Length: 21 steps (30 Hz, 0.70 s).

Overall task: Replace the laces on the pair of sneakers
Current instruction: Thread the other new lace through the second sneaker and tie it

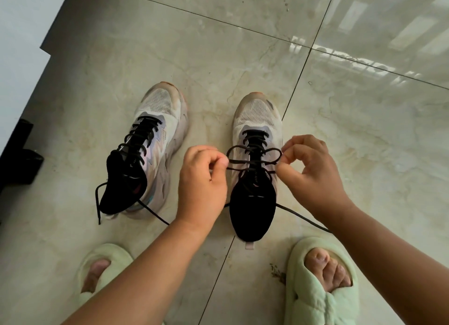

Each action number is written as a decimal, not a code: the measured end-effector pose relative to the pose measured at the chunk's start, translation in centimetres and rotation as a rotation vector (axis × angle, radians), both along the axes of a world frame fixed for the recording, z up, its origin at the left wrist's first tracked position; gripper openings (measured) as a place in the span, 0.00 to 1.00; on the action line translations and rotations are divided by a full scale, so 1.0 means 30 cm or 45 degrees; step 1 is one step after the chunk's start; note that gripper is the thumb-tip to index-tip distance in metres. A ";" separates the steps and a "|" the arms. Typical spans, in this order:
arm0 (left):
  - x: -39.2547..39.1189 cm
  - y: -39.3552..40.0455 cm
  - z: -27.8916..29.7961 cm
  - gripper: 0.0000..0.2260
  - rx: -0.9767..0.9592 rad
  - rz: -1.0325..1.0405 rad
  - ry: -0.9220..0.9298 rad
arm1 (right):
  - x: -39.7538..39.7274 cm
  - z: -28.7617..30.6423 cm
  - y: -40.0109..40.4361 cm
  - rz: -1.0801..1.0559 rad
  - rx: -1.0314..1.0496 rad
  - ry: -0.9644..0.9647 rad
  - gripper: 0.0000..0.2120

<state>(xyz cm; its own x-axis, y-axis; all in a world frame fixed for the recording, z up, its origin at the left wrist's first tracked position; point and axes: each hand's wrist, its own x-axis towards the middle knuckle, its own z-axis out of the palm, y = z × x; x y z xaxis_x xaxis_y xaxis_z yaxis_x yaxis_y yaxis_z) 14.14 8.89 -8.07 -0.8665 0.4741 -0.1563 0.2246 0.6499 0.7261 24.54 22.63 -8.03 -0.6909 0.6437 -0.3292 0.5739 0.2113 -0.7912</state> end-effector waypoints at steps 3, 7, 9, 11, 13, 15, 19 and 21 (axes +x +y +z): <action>0.011 -0.011 0.001 0.08 -0.022 0.017 -0.001 | 0.021 -0.003 -0.006 -0.074 -0.037 0.024 0.08; 0.006 0.009 0.010 0.04 -0.008 -0.099 -0.037 | -0.006 0.004 0.006 0.071 0.010 0.024 0.08; -0.006 0.026 0.015 0.05 -0.010 -0.153 -0.026 | -0.019 0.006 0.012 0.146 0.120 0.024 0.08; -0.015 0.044 0.022 0.05 -0.034 -0.195 0.005 | -0.029 0.006 0.018 0.225 0.245 0.016 0.05; -0.020 0.057 0.030 0.02 -0.031 -0.244 0.046 | -0.038 0.002 0.026 0.289 0.360 0.006 0.02; -0.024 0.056 0.030 0.03 -0.033 -0.261 0.102 | -0.044 -0.005 0.033 0.334 0.447 0.021 0.03; -0.042 0.016 0.016 0.05 -0.098 -0.062 0.153 | 0.000 -0.009 0.038 0.217 0.444 0.058 0.04; -0.046 -0.007 0.003 0.05 -0.145 0.029 0.105 | 0.033 -0.007 0.043 0.099 0.336 0.076 0.06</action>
<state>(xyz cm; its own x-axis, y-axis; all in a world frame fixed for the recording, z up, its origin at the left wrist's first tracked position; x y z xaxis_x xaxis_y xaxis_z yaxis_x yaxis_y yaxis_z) 12.77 8.68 -7.98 -0.8890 0.4374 -0.1359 0.2646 0.7326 0.6271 25.52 23.90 -8.24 -0.7544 0.6462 -0.1149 0.5022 0.4556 -0.7350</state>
